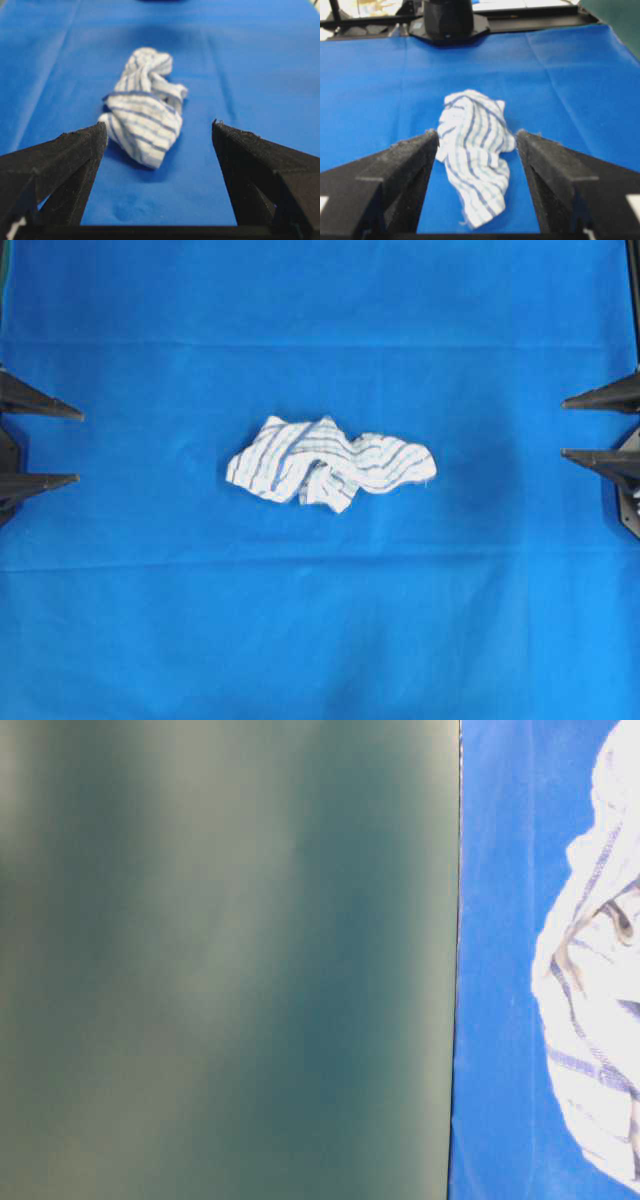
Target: Hand over the towel.
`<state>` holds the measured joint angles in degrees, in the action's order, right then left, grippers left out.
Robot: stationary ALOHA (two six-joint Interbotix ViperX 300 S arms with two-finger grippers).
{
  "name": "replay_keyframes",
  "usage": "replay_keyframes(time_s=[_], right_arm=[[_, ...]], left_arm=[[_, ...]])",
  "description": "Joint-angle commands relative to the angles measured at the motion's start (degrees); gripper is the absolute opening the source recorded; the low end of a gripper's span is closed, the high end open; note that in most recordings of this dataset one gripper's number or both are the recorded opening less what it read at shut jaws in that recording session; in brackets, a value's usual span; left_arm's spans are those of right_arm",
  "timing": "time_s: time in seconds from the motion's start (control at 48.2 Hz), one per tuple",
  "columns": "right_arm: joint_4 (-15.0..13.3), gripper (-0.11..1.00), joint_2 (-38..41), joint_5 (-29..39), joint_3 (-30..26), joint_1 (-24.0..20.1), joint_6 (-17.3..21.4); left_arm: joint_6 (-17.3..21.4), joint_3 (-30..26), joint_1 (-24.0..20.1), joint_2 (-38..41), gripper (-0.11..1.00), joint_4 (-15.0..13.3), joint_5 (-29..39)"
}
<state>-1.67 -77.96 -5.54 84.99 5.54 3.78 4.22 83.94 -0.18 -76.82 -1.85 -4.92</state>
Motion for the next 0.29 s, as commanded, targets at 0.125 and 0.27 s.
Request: replay_keyframes(time_s=[0.125, 0.27], right_arm=[[1.32, 0.66, 2.02, -1.41, -0.18, 0.18, 0.09], [1.32, 0.66, 1.93, -1.41, -0.35, 0.18, 0.09]], left_arm=[[0.00, -0.62, -0.26, 0.18, 0.81, 0.09, -0.79], [0.00, -0.62, -0.26, 0.18, 0.81, 0.18, -0.79]])
